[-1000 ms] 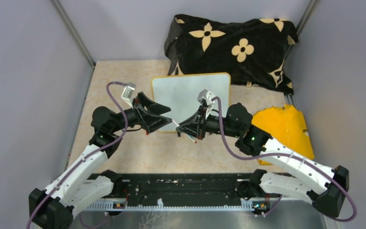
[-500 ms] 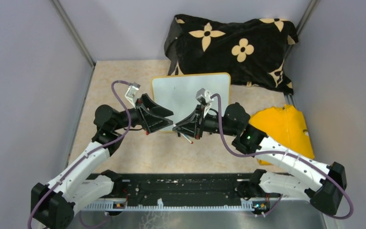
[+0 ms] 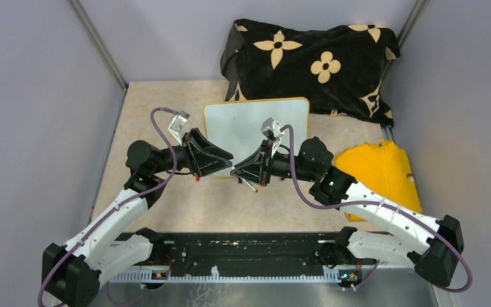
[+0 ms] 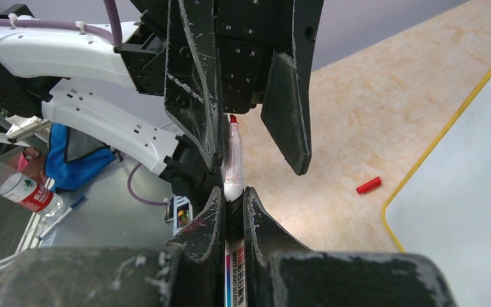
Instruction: Write a sentence on the whiteboard
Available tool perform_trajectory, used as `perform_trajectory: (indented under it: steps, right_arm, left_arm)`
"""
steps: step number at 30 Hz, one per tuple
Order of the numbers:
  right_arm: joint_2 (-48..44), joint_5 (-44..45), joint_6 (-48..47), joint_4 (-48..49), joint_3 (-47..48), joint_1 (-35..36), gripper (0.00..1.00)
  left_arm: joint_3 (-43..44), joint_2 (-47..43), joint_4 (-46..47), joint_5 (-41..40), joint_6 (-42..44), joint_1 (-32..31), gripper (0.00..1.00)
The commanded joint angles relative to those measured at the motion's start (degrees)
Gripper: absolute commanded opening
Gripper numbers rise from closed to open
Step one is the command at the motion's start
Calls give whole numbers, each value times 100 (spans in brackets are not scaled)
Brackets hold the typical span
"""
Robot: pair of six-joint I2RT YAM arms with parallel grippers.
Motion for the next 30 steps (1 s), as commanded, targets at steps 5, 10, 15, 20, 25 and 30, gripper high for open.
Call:
perform_trajectory:
  steps: [5,10,15,20,25,30]
  right_arm:
    - [30,-8,88,407,51,-24,0]
    - [28,23,106,408,41,-27,0]
    - [29,74,118,412,15,-24,0]
    - [27,86,129,449,-15,-23,0]
    - [34,77,146,460,-55,-22,0]
    - [31,75,172,453,-64,-24,0]
  left_arm:
    - [31,14,322,242,-66,-30,36]
    - [45,51,324,324,-83,-30,40]
    - [55,66,334,399,-117,-31,38]
    - [36,43,367,410,-157,-30,29]
    - [14,13,398,372,-183,-39,15]
    - [-53,1,412,260,-210,-37,0]
